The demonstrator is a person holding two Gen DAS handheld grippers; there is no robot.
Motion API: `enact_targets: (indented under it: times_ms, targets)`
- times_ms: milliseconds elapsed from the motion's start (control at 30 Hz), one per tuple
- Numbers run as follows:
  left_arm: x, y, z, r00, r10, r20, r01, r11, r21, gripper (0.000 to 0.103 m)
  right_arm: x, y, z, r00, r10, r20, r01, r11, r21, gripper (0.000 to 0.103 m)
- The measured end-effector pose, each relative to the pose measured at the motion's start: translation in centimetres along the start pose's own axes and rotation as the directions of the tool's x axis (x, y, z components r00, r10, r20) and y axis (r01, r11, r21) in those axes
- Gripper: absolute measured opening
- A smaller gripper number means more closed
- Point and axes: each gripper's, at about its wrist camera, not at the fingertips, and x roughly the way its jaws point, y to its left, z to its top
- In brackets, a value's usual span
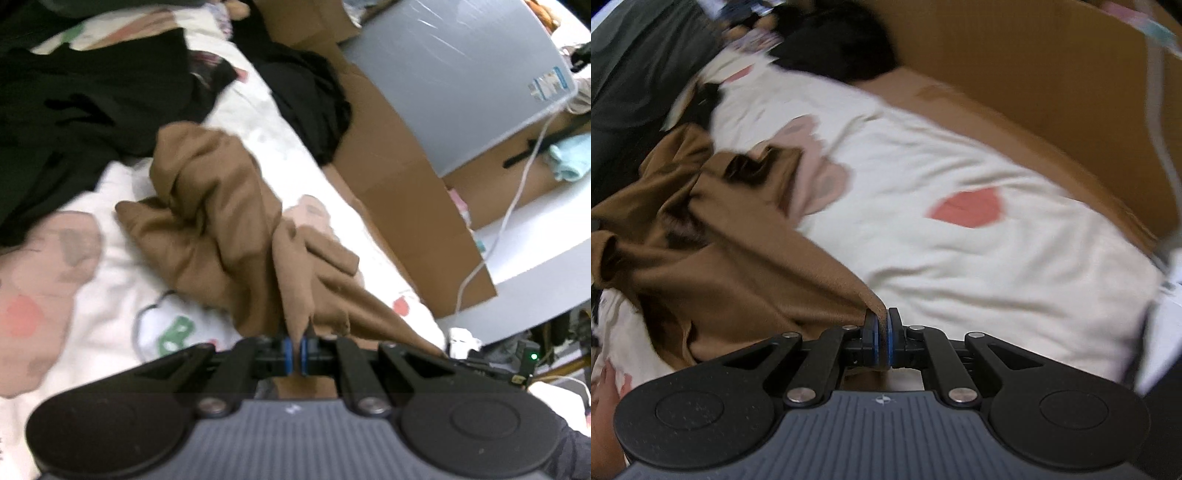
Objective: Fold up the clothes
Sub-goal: 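Lift the shirt high with both grippers to shake it open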
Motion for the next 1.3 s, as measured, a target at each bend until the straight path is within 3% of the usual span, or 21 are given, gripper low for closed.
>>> enact_targets:
  times_ms: [167, 267, 400, 500, 533, 667, 800, 833, 1033, 1133, 1300]
  targets:
    - [0.3, -1.9, -0.2, 0.997, -0.073, -0.014, 0.072, 0.997, -0.025, 0.005, -1.9, -3.1, -0.5, 0.999, -0.041, 0.027, 0.04, 0.999, 0.029, 0.005]
    - [0.4, -3.8, 1.3, 0.99, -0.142, 0.005, 0.142, 0.988, -0.059, 0.004, -4.2, -4.6, 0.1, 0.996, -0.048, 0.077, 0.044, 0.998, 0.042, 0.005]
    - [-0.1, -6.7, 4.3, 0.963, -0.257, 0.082, 0.262, 0.963, -0.066, 0.004, -7.4, -4.8, 2.3, 0.983, -0.012, 0.182, 0.002, 0.998, 0.057, 0.005]
    - [-0.4, -9.3, 6.7, 0.945, -0.297, 0.137, 0.3, 0.954, -0.002, 0.004, -9.5, -4.0, 4.4, 0.965, 0.021, 0.261, -0.034, 0.998, 0.048, 0.005]
    - [-0.5, -9.8, 7.4, 0.936, -0.317, 0.154, 0.321, 0.947, -0.002, 0.004, -9.8, -4.0, 4.6, 0.963, 0.023, 0.267, -0.037, 0.998, 0.047, 0.005]
    - [-1.2, -12.1, 10.0, 0.893, -0.385, 0.231, 0.387, 0.921, 0.038, 0.004, -13.4, -2.7, 7.9, 0.914, 0.072, 0.4, -0.091, 0.995, 0.03, 0.005]
    - [-2.3, -14.5, 13.1, 0.839, -0.443, 0.316, 0.444, 0.893, 0.071, 0.004, -16.0, -2.1, 10.2, 0.869, 0.096, 0.485, -0.12, 0.993, 0.017, 0.005]
    - [-2.7, -14.9, 13.9, 0.826, -0.453, 0.335, 0.454, 0.887, 0.079, 0.004, -17.2, -1.7, 11.3, 0.844, 0.103, 0.527, -0.127, 0.992, 0.01, 0.005]
    - [-5.1, -16.6, 18.2, 0.752, -0.479, 0.453, 0.479, 0.869, 0.122, 0.004, -20.2, -1.1, 15.3, 0.798, 0.099, 0.594, -0.112, 0.994, -0.016, 0.005]
    - [-5.7, -17.5, 19.4, 0.727, -0.485, 0.486, 0.488, 0.863, 0.132, 0.004, -21.7, -0.3, 17.8, 0.781, 0.089, 0.618, -0.084, 0.996, -0.038, 0.005]
    - [-7.1, -19.9, 21.9, 0.688, -0.504, 0.522, 0.502, 0.85, 0.16, 0.004, -25.7, 0.2, 21.9, 0.724, 0.074, 0.686, -0.073, 0.997, -0.03, 0.005]
